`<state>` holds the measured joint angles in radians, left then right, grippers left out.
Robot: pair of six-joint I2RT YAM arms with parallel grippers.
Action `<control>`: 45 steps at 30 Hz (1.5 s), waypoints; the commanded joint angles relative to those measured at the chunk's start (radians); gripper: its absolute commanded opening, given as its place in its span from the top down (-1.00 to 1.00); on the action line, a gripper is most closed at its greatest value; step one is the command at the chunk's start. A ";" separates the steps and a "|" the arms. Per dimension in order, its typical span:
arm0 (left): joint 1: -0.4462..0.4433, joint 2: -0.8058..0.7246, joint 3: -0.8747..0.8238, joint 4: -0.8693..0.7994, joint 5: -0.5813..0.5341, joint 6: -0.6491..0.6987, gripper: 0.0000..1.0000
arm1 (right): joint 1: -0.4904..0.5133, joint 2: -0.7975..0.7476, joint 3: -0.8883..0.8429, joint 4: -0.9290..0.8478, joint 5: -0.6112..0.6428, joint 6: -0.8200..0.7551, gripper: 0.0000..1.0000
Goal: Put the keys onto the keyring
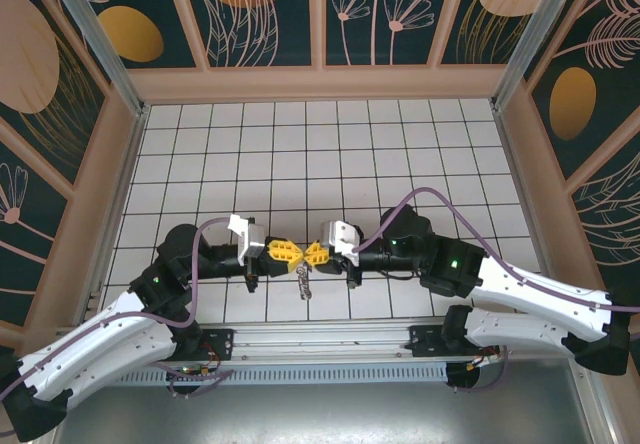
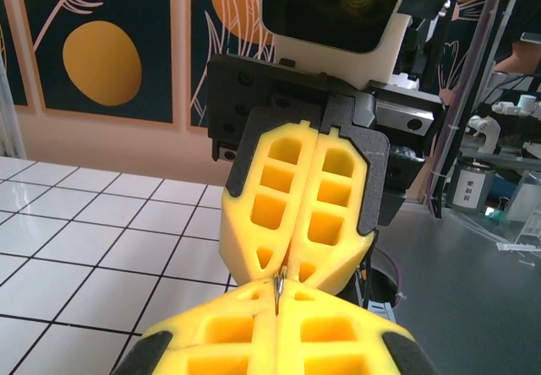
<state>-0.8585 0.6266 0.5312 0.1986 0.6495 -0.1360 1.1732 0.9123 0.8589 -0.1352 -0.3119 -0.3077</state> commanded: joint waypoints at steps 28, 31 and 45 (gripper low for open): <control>-0.008 0.222 0.346 -0.535 -0.116 0.227 1.00 | 0.005 0.076 0.146 -0.180 0.194 -0.082 1.00; -0.008 0.184 0.317 -0.464 -0.090 0.199 1.00 | 0.005 0.066 0.121 -0.155 0.184 -0.067 1.00; -0.007 0.031 0.141 -0.084 -0.057 0.066 1.00 | 0.005 0.037 0.022 -0.014 0.060 -0.016 0.76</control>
<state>-0.8604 0.6712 0.6762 -0.0544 0.5533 -0.0277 1.1778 0.9501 0.9066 -0.1844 -0.2173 -0.3347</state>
